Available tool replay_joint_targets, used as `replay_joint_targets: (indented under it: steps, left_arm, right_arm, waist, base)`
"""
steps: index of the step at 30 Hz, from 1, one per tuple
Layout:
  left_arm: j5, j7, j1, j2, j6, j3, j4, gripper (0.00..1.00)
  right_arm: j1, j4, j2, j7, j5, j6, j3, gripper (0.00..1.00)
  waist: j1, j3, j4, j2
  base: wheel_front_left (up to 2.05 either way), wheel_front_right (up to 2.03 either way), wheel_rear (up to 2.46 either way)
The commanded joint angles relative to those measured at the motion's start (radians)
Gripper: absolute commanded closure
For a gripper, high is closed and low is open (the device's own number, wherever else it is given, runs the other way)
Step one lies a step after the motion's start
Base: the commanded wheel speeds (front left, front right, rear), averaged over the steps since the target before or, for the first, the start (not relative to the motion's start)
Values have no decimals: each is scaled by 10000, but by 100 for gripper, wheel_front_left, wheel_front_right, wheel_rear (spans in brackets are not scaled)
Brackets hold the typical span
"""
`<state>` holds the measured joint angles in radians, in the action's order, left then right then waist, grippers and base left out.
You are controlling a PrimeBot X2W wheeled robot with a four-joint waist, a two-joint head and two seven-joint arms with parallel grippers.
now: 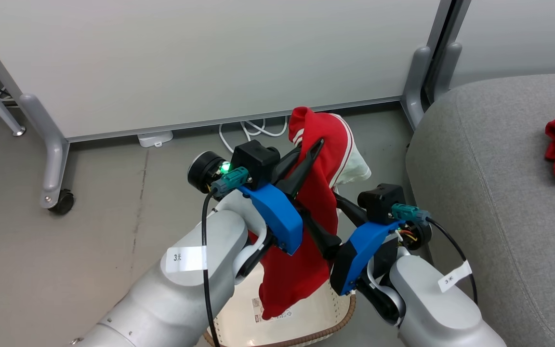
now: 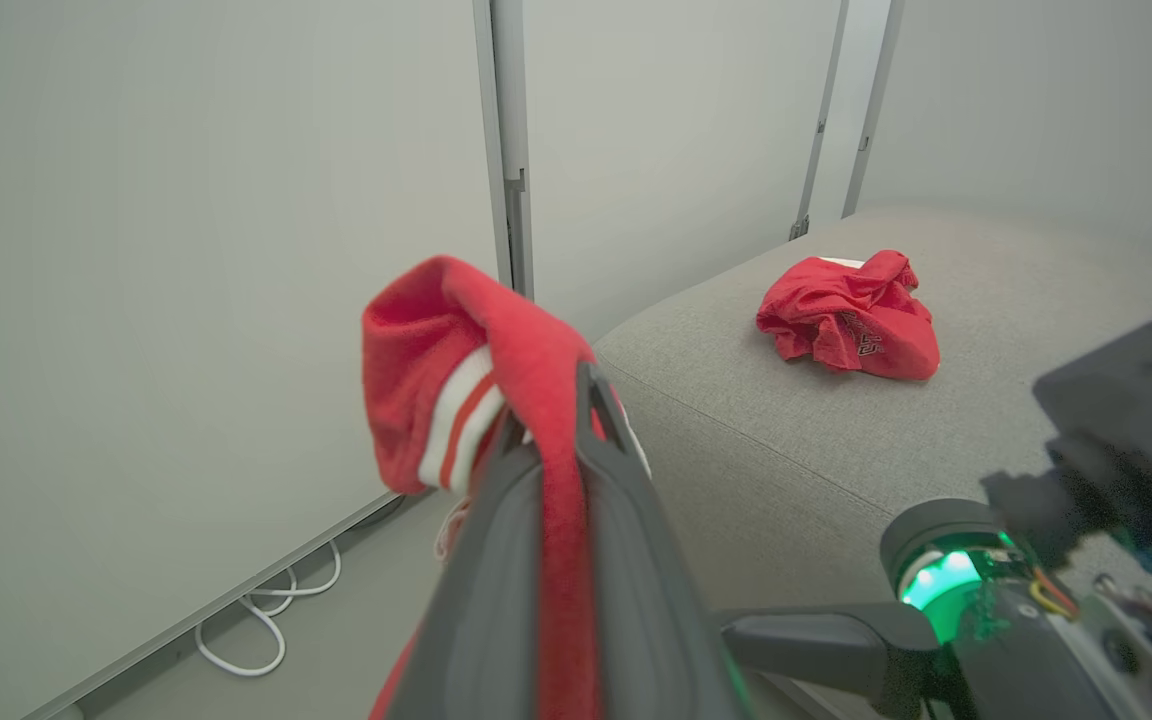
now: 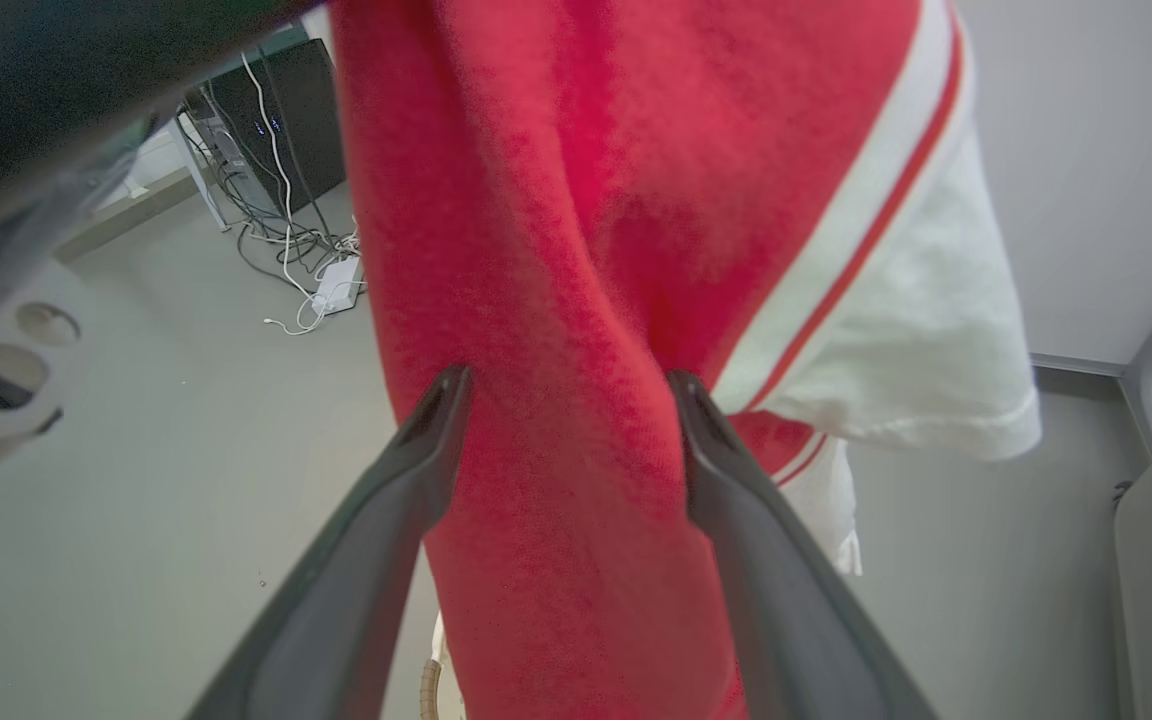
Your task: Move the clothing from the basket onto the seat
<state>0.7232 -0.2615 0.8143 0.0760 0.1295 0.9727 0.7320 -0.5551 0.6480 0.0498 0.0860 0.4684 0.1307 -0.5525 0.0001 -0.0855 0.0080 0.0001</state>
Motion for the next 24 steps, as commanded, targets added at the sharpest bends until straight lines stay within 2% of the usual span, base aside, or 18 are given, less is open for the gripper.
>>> replay_joint_targets:
  steps: [1, 3, 4, 5, 6, 7, 24]
  left_arm:
    - [76, -54, 158, -23, 19, 13, -43, 100]
    - [98, -54, 159, -36, 19, 71, -61, 100]
    - [134, -54, 159, -47, 19, 91, -86, 100]
    - [153, -54, 159, -54, 19, 107, -94, 100]
    - [158, -54, 151, -60, 19, 131, -93, 100]
    - [175, -54, 134, -61, 19, 145, -96, 100]
    - [315, -54, -250, 23, 19, 59, 99, 100]
  right_arm:
    - [-248, 227, 12, 142, 196, 1, -159, 0]
    - [-484, 617, 12, 319, 492, 1, -439, 0]
    - [-606, 788, 12, 414, 610, 3, -551, 12]
    - [-727, 954, 12, 529, 743, 1, -669, 53]
    - [-813, 1089, 10, 655, 865, 1, -792, 84]
    - [-877, 1217, 10, 771, 988, 1, -916, 100]
    - [-1444, 2212, 10, 1622, 2149, 3, -2138, 100]
  waist:
    - [-1, -4, 10, -1]
    - [-1, 12, 35, -1]
    - [-1, 24, 47, -1]
    - [-1, 37, 58, -1]
    - [-1, 54, 68, -1]
    - [-1, 78, 77, -1]
    - [-1, 483, -127, -1]
  base:
    - [0, 0, 0]
    - [0, 0, 0]
    - [0, 0, 0]
    - [0, 0, 0]
    - [0, 0, 0]
    - [0, 0, 0]
    - [0, 0, 0]
